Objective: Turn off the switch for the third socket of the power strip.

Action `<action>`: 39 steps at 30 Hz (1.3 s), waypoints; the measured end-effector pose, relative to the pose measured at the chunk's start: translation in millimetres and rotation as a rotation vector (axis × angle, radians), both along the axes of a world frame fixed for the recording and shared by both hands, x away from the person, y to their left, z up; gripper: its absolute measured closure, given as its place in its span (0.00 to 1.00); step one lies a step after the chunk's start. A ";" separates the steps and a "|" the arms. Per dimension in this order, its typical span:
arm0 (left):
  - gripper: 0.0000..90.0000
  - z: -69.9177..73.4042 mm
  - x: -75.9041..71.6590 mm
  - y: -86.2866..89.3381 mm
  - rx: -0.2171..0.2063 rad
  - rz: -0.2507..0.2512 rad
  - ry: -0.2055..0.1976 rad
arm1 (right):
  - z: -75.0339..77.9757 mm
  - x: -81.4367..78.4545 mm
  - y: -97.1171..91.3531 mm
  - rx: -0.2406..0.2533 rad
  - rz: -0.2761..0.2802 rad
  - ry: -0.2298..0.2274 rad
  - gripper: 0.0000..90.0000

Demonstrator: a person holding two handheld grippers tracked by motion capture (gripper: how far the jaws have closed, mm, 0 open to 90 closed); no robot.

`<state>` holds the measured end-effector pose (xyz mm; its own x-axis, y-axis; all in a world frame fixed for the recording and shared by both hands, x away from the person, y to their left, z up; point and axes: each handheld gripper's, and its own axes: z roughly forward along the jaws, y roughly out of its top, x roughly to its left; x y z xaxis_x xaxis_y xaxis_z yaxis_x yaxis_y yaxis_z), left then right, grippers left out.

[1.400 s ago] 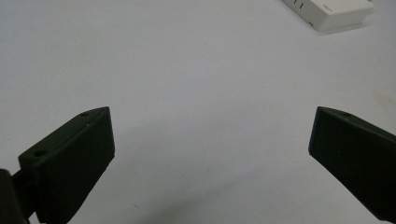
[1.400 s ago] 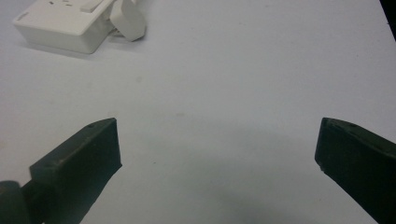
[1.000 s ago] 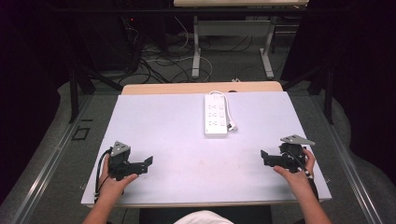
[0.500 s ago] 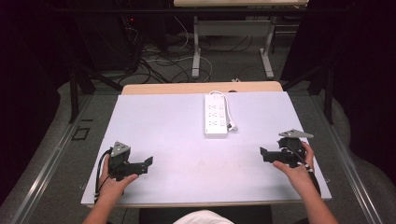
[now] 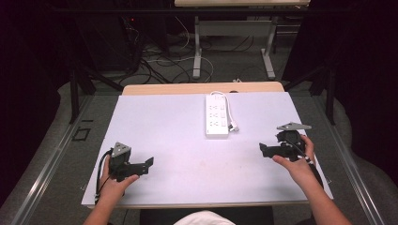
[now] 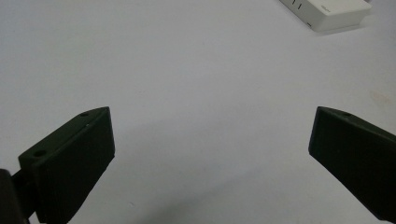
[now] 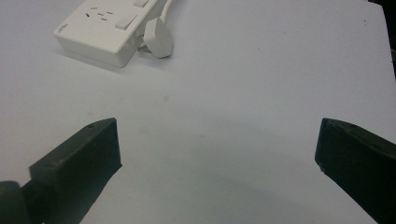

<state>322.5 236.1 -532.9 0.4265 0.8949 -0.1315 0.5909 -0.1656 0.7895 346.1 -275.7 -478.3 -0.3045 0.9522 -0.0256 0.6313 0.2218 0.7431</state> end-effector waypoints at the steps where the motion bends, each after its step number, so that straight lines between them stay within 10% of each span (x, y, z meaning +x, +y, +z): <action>1: 0.00 -0.1 0.1 0.0 -0.001 0.001 -0.001 | 1.1 1.2 0.7 -0.001 0.006 -0.004 0.00; 39: 0.00 -0.8 0.4 0.6 0.004 0.002 0.006 | 31.5 39.4 27.7 -0.091 0.082 0.070 0.01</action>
